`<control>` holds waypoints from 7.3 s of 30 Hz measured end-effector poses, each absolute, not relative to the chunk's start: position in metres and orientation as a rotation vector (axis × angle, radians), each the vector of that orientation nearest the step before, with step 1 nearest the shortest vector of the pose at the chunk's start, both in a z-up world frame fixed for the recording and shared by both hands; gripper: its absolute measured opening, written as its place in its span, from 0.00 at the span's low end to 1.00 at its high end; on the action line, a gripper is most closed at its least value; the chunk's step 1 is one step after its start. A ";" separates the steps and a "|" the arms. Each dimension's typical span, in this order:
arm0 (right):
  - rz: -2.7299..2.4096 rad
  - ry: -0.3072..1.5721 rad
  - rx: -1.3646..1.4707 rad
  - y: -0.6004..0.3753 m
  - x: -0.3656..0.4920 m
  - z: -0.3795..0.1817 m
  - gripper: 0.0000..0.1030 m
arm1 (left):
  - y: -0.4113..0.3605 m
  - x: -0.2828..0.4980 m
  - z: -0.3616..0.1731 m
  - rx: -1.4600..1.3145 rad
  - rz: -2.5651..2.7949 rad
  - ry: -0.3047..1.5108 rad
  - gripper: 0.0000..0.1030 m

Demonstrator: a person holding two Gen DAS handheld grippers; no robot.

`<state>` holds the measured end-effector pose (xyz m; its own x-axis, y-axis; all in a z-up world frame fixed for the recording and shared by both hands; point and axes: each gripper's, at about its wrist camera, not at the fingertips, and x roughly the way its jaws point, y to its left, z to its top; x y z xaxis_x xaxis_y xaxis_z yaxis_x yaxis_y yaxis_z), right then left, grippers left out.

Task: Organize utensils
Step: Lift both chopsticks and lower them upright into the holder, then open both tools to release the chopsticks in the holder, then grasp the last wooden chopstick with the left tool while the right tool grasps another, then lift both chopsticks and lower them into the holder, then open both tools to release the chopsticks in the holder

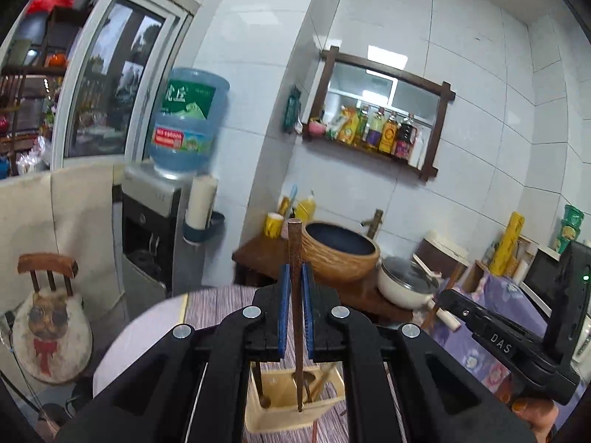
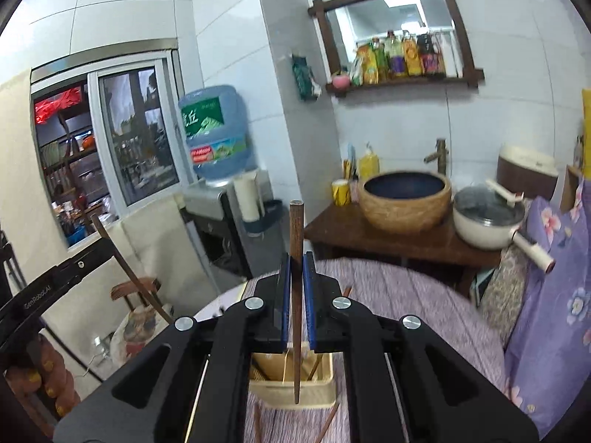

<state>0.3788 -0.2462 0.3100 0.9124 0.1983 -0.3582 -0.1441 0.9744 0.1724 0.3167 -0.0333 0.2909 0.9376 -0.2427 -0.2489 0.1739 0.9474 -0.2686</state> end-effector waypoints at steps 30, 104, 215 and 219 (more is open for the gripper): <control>0.135 0.503 0.103 -0.231 0.437 0.177 0.08 | -0.071 0.379 0.144 -0.153 -0.156 0.542 0.07; 0.029 1.035 0.052 -0.236 0.394 -0.024 0.08 | -0.066 0.338 -0.019 -0.090 -0.105 0.960 0.44; 0.160 0.483 0.103 -0.221 0.434 0.201 0.08 | -0.066 0.392 0.165 -0.183 -0.162 0.444 0.07; 0.161 0.514 0.112 -0.223 0.438 0.185 0.08 | -0.070 0.392 0.150 -0.155 -0.166 0.475 0.07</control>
<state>0.4380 -0.2227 0.1850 0.8585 0.1813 -0.4796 -0.1252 0.9812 0.1467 0.3924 -0.0697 0.1500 0.8764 -0.1949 -0.4403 0.1229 0.9747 -0.1869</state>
